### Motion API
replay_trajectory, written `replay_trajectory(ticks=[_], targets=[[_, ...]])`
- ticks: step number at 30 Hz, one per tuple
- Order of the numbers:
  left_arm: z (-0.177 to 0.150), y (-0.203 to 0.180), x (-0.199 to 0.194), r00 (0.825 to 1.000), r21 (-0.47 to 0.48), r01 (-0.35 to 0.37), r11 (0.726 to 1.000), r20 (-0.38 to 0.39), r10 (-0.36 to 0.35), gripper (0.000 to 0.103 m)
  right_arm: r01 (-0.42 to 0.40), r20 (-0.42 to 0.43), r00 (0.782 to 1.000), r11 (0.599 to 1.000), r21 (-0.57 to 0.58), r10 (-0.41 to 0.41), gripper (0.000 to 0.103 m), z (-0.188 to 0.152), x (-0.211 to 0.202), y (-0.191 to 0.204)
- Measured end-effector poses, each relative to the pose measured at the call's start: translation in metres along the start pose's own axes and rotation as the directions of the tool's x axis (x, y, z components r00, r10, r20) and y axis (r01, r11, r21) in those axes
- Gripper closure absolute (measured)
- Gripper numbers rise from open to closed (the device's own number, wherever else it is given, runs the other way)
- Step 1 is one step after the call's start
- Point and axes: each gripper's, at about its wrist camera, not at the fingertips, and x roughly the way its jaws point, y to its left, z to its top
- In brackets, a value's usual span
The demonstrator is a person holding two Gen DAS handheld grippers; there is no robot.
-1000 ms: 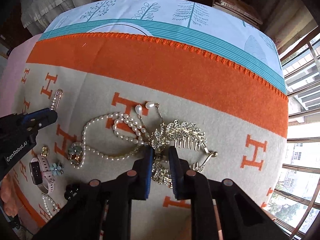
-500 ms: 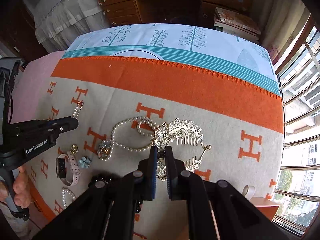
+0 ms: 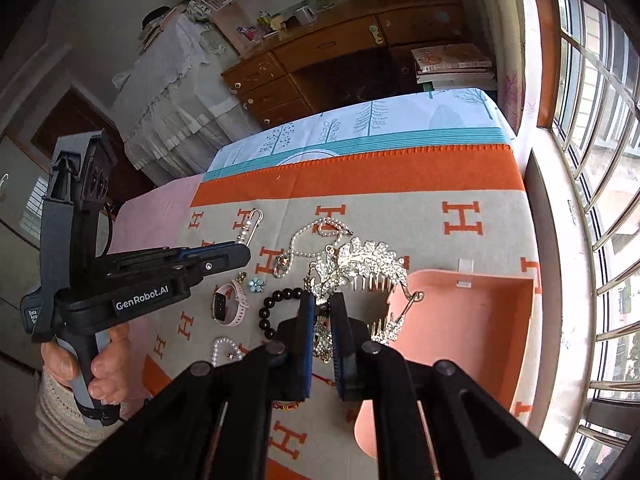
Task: Organize jewelry
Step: 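Carry the brooch with the left tool into the pink tray while the right tool drops the comb there, then withdraw both open tools from the pink tray back over the blanket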
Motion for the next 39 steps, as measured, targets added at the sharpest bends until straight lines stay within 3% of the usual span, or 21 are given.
replay_trajectory(ticks=[4, 9, 15, 20, 24, 26, 31, 35, 39], targets=[[-0.003, -0.049, 0.012, 0.996, 0.059, 0.085, 0.995, -0.03, -0.084, 0.098, -0.006, -0.02, 1.0, 0.997, 0.071, 0.007, 0.095, -0.035, -0.005, -0.031], [-0.007, -0.096, 0.047, 0.985, 0.082, 0.147, 0.986, -0.1, -0.139, 0.098, 0.004, -0.072, 0.997, 0.987, 0.162, 0.008, 0.095, -0.066, 0.012, -0.068], [-0.002, -0.116, 0.102, 0.973, 0.064, 0.148, 0.987, -0.187, -0.134, 0.098, 0.03, -0.093, 0.996, 0.978, 0.209, -0.011, 0.095, -0.082, 0.029, -0.086], [0.002, -0.124, 0.13, 0.973, 0.064, 0.105, 0.992, -0.213, -0.089, 0.097, 0.017, -0.08, 0.997, 0.967, 0.254, 0.003, 0.093, -0.093, 0.03, -0.096], [0.001, -0.124, 0.147, 0.973, 0.071, 0.057, 0.996, -0.226, -0.039, 0.078, 0.028, -0.041, 0.999, 0.967, 0.252, -0.018, 0.09, -0.1, 0.025, -0.097], [-0.002, -0.124, 0.148, 0.976, 0.077, 0.035, 0.996, -0.217, -0.017, 0.071, 0.031, -0.02, 0.999, 0.968, 0.249, -0.027, 0.082, -0.104, 0.022, -0.097], [-0.012, -0.122, 0.13, 0.991, 0.094, -0.003, 0.996, -0.134, 0.016, 0.047, 0.03, 0.025, 0.999, 0.968, 0.249, -0.038, 0.077, -0.108, 0.017, -0.095], [-0.025, -0.122, 0.107, 0.997, 0.125, -0.043, 0.991, -0.058, 0.05, 0.044, 0.041, 0.028, 0.998, 0.967, 0.251, -0.049, 0.076, -0.11, 0.017, -0.093], [-0.039, -0.114, 0.082, 0.996, 0.133, -0.084, 0.988, 0.01, 0.084, 0.032, 0.053, 0.046, 0.997, 0.966, 0.252, -0.067, 0.076, -0.114, 0.014, -0.089]])
